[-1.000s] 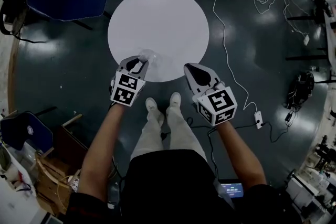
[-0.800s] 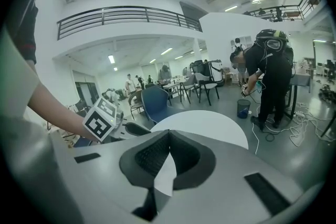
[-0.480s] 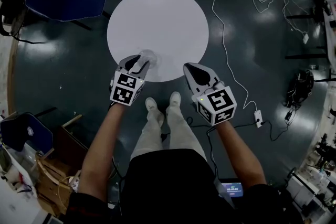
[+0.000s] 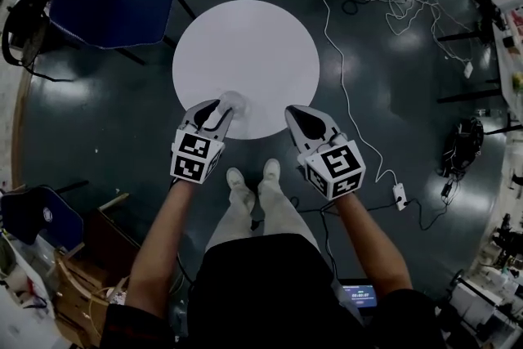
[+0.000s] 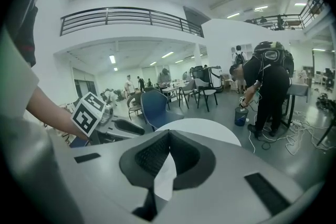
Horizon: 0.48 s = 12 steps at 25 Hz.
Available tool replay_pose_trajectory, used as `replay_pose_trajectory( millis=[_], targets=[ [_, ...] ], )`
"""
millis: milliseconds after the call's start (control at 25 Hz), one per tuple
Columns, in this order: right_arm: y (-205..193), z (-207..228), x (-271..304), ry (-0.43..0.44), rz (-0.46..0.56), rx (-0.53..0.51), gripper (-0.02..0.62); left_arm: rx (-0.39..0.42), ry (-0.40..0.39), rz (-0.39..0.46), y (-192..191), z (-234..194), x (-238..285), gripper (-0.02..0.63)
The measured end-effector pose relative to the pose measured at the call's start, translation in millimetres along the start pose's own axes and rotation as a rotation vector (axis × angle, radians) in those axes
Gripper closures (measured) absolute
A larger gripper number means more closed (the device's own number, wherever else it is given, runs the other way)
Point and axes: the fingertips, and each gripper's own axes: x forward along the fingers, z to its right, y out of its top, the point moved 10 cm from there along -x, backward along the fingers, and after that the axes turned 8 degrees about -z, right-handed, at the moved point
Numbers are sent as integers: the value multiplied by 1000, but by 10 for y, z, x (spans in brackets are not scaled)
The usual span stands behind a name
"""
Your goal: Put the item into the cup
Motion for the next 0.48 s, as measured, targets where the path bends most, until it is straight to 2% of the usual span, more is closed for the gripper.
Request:
replay_pose_trajectory(
  millis=[80, 160, 480],
  targets=[
    [73, -67, -16, -2, 15, -12, 578, -2, 4, 34, 31, -7, -147, 477],
    [134, -133, -37, -6, 23, -31, 578, 0, 3, 71, 69, -7, -281, 531],
    [424, -525, -156, 3, 81, -98, 578, -11, -12, 228, 193, 44, -941, 586]
  ],
)
